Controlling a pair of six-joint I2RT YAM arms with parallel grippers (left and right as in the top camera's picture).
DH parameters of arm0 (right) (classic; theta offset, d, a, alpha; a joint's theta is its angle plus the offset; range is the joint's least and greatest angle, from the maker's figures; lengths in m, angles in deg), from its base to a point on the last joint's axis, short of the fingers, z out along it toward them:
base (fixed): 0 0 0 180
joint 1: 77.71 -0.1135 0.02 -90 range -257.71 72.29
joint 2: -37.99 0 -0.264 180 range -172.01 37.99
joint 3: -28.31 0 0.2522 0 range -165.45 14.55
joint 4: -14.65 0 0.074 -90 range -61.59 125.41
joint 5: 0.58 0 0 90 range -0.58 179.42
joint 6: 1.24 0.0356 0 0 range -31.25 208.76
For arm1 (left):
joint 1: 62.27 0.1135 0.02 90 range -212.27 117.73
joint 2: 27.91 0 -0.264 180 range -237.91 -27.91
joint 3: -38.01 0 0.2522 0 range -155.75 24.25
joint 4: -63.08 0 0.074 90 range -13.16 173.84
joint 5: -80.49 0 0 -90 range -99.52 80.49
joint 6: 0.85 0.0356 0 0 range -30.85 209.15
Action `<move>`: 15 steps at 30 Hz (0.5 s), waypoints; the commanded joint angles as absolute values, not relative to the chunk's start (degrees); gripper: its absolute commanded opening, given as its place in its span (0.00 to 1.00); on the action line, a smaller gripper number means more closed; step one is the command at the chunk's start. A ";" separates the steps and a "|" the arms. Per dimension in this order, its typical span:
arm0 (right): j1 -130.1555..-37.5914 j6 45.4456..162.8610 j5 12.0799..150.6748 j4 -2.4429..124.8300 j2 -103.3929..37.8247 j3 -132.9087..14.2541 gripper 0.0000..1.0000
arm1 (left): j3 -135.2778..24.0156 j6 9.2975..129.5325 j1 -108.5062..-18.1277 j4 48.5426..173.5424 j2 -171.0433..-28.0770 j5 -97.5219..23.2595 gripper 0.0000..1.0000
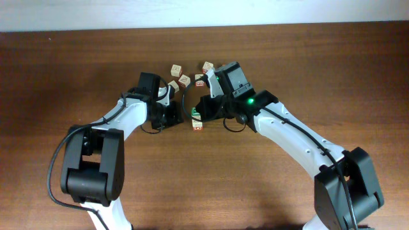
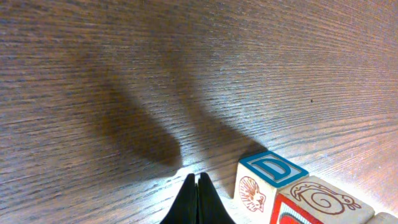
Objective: Rotate 4 blocks
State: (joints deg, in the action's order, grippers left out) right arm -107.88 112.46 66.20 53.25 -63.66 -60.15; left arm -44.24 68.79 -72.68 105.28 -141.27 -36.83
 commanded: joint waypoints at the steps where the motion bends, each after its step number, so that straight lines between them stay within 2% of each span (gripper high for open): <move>1: -108.45 111.50 66.79 53.14 -62.50 -61.98 0.04 | -45.36 69.93 -72.53 105.44 -141.25 -35.12 0.00; 4: -106.29 108.57 71.14 58.60 -50.52 -62.05 0.04 | -51.68 74.65 -66.69 112.91 -137.69 -35.08 0.00; 5: -104.15 107.58 72.16 62.06 -45.78 -62.05 0.04 | -54.32 76.03 -65.16 115.53 -134.30 -32.65 0.00; 6: -100.21 105.46 77.80 70.52 -35.68 -62.05 0.04 | -55.54 76.00 -63.07 116.80 -127.18 -24.67 0.03; 7: -97.48 105.46 81.83 76.66 -29.19 -62.05 0.08 | -55.54 76.00 -60.46 116.80 -121.19 -20.72 0.25; 8: -95.14 105.46 83.99 81.42 -22.70 -62.05 0.20 | -55.54 76.00 -58.87 116.89 -118.35 -19.95 0.45; 9: -94.40 105.49 86.37 85.36 -16.84 -62.05 0.34 | -55.54 75.98 -58.15 117.04 -117.54 -19.95 0.59; 10: -94.40 105.53 88.14 88.29 -12.40 -62.05 0.40 | -55.52 76.00 -58.08 117.02 -117.56 -19.93 0.99; 13: -94.40 105.68 91.66 101.73 -4.75 -62.05 0.99 | -55.52 75.98 -58.08 117.04 -117.54 -13.26 0.99; 15: -94.40 105.66 91.64 103.26 -4.73 -62.03 0.99 | -55.52 75.98 -58.08 117.02 -117.56 -12.67 0.99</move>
State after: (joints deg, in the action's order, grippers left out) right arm -94.62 105.86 90.09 103.08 -4.80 -62.11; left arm -55.35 75.70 -58.37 117.06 -117.69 -15.56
